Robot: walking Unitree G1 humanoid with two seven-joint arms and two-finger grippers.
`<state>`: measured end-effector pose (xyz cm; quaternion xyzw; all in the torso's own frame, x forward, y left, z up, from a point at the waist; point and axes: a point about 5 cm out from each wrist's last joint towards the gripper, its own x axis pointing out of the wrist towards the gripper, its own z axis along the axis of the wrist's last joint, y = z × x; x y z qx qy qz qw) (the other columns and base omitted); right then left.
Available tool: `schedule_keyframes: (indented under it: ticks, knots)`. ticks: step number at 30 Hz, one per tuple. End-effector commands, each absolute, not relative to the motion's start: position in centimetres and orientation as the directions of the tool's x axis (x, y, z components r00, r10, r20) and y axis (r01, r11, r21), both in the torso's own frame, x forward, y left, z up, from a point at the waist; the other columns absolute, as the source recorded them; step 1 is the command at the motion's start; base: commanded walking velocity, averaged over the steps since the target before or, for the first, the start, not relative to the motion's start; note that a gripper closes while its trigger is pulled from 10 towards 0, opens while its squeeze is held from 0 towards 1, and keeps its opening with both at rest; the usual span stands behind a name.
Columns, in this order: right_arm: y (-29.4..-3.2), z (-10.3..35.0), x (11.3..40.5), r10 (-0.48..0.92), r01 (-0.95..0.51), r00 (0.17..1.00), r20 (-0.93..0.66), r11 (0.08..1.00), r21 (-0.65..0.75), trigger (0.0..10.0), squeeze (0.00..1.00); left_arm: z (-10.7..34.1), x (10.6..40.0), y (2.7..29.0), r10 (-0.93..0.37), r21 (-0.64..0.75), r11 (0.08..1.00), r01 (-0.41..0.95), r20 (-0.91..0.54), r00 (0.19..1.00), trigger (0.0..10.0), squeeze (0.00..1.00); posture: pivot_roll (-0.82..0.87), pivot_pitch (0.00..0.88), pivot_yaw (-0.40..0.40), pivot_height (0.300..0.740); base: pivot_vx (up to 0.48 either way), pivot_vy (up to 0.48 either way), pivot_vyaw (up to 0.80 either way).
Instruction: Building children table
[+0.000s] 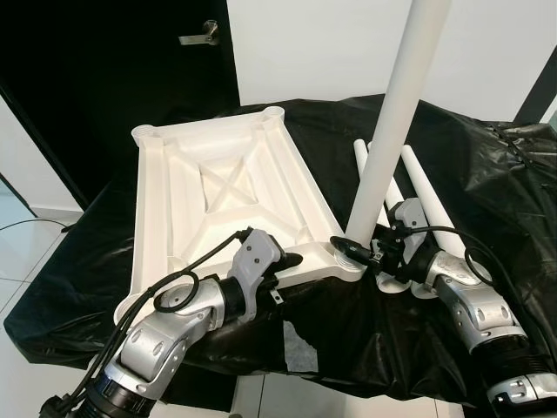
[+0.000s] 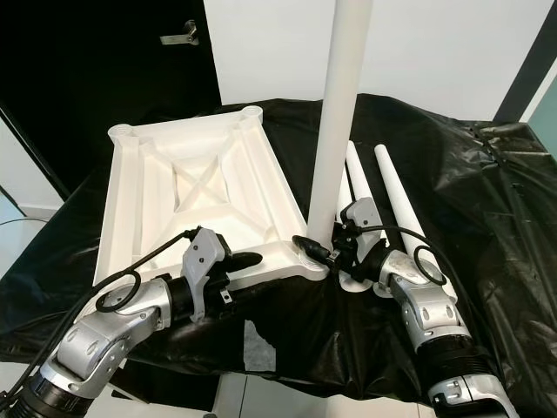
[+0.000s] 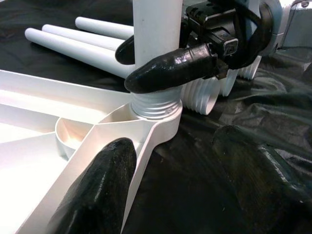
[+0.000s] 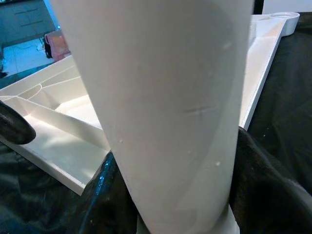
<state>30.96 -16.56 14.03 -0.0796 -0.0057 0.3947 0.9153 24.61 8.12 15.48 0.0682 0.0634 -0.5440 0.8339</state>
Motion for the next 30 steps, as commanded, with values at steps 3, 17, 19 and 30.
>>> schedule_keyframes:
  ticks: [3,17,19,30]
  knots:
    - [-16.0,13.5,31.2,0.625,-0.628,0.778,-0.065,0.767,-0.131,10.0,0.0,15.7,25.5,8.3,-0.88,0.066,0.439,0.896,-0.172,0.443,10.0,0.0,0.06,0.0,0.011,0.74,0.0,0.0,0.0]
    - [-12.5,11.4,30.9,0.112,-0.114,0.993,-0.048,0.992,-0.057,10.0,0.0,15.7,26.2,8.3,-0.857,0.102,0.485,0.868,-0.144,0.495,10.0,0.0,0.03,0.0,0.028,0.74,0.0,0.0,0.0]
    - [-12.2,11.3,30.8,0.057,-0.058,0.997,-0.048,0.998,-0.024,10.0,0.0,15.8,26.4,8.3,-0.851,0.101,0.498,0.861,-0.132,0.508,10.0,0.0,0.03,0.0,0.029,0.74,0.0,0.0,0.0]
    - [-11.8,12.9,30.3,0.101,-0.102,0.994,0.048,0.995,0.0,10.0,1.0,16.1,26.7,8.3,-0.852,0.066,0.506,0.86,-0.114,0.51,10.0,0.0,0.03,0.0,0.04,0.74,0.0,0.0,0.0]
